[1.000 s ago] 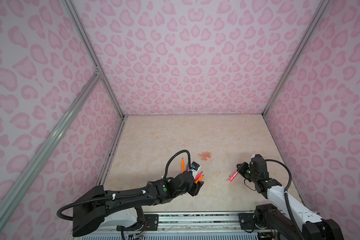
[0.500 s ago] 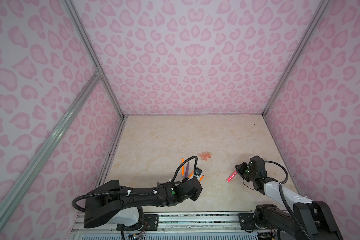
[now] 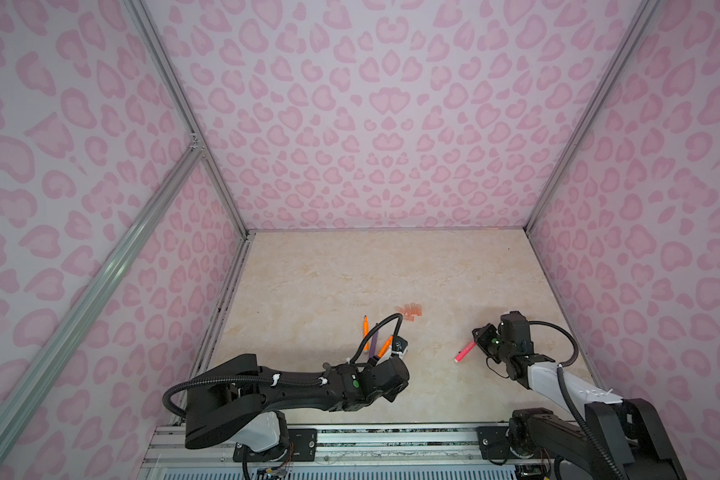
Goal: Insert the pens into the pen caps
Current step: 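Lower the capped marker with the right gripper while the left reaches for markers, then grasp and raise an orange marker with the left gripper while the right approaches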
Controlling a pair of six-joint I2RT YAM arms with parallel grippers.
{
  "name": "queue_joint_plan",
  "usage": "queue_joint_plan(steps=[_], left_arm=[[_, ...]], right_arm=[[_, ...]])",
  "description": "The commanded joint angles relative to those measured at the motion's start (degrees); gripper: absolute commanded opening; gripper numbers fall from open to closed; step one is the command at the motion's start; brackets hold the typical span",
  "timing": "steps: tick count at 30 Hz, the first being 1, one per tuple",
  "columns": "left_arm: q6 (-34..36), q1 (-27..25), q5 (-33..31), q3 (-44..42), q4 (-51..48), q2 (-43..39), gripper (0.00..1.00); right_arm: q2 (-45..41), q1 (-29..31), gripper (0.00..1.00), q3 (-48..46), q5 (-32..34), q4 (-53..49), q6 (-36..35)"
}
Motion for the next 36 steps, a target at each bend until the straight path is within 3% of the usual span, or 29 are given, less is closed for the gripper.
queue_joint_plan(steps=[1, 10, 18, 23, 31, 36], left_arm=[[-0.7, 0.0, -0.1, 0.3, -0.6, 1.4, 0.56], [-1.3, 0.0, 0.1, 0.3, -1.0, 3.7, 0.54], [-1.8, 0.0, 1.2, 0.0, -0.5, 5.4, 0.53], [-2.1, 0.0, 1.3, -0.2, -0.5, 6.7, 0.51], [-2.4, 0.0, 0.8, -0.3, 0.5, 7.6, 0.28], [-1.9, 0.4, 0.7, 0.0, 1.2, 8.3, 0.18]], right_arm=[[-1.6, 0.1, 0.31, -0.4, 2.2, -2.7, -0.9], [-7.4, 0.1, 0.36, -0.2, 3.2, -6.8, -1.4], [-19.1, 2.5, 0.39, 0.0, 6.6, -12.9, -2.2], [-23.4, 9.6, 0.42, 3.4, 12.8, -18.6, -3.3], [-21.4, 22.3, 0.46, 8.1, 16.5, -17.4, -5.1], [-18.8, 31.7, 0.54, 9.7, 18.9, -13.6, -5.4]])
